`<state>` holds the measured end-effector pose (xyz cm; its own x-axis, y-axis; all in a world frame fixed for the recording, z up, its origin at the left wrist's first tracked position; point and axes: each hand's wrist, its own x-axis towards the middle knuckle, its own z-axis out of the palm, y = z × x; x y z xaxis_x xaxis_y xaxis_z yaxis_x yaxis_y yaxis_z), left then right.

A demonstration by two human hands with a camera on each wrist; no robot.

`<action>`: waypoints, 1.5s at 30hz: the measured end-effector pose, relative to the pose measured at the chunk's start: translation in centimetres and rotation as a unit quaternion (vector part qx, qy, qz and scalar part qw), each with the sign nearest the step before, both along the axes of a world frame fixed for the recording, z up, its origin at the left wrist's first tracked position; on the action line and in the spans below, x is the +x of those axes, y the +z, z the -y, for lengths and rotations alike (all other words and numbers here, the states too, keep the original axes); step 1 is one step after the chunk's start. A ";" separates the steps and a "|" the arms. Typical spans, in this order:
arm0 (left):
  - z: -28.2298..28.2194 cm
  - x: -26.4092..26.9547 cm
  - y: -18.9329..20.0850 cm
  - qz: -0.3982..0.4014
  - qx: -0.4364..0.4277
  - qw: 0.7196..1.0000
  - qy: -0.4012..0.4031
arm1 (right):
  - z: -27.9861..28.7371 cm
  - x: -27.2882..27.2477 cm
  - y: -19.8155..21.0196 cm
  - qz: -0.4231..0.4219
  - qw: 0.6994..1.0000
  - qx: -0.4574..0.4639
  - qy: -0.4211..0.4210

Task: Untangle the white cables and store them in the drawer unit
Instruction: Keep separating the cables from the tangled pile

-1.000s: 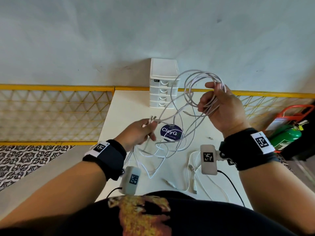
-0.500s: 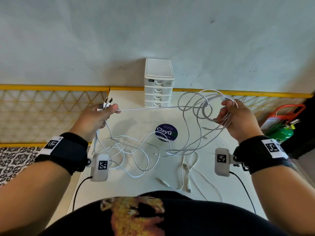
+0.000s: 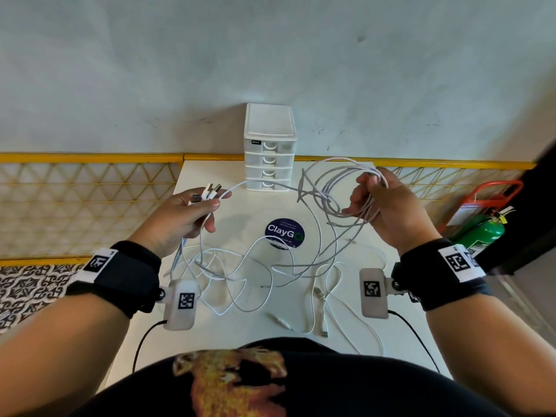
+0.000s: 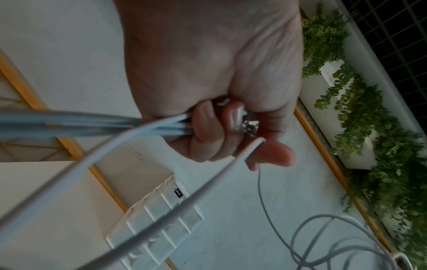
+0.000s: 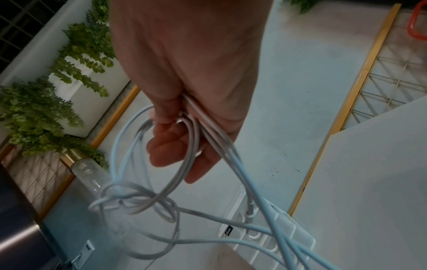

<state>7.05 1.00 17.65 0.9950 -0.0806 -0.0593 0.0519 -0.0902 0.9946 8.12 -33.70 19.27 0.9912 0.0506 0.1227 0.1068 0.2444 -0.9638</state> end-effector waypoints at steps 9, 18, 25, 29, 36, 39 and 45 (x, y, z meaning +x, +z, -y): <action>3.3 0.3 0.0 -0.006 0.082 0.996 0.025 | 0.1 -1.3 0.1 0.080 0.990 -0.061 0.101; 8.4 -1.0 1.8 -0.060 0.046 0.994 -0.077 | -3.2 -2.9 1.9 0.100 0.982 -0.149 0.055; 8.7 -1.9 1.4 -0.035 0.044 0.995 -0.086 | -5.3 -3.4 2.6 0.015 0.990 -0.133 -0.049; 8.2 -2.5 1.1 0.004 0.071 0.995 -0.066 | -6.1 -4.1 2.4 -0.008 0.996 -0.079 -0.029; 7.6 -2.9 0.5 0.061 0.103 0.993 0.004 | -7.3 -5.2 1.7 -0.015 0.968 -0.246 -0.049; 5.8 -2.4 1.1 0.106 0.155 0.982 0.030 | -5.5 -5.4 0.9 -0.032 0.920 -0.381 -0.085; 3.2 -0.5 1.5 0.133 0.128 0.979 0.090 | -0.7 -5.2 -0.2 -0.061 0.883 -0.466 -0.007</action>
<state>6.56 -2.15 19.11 0.9747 0.0804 0.2085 -0.1679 -0.3523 0.9207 2.93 -32.97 19.07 0.9955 0.0598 -0.0735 -0.0156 -0.6616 -0.7497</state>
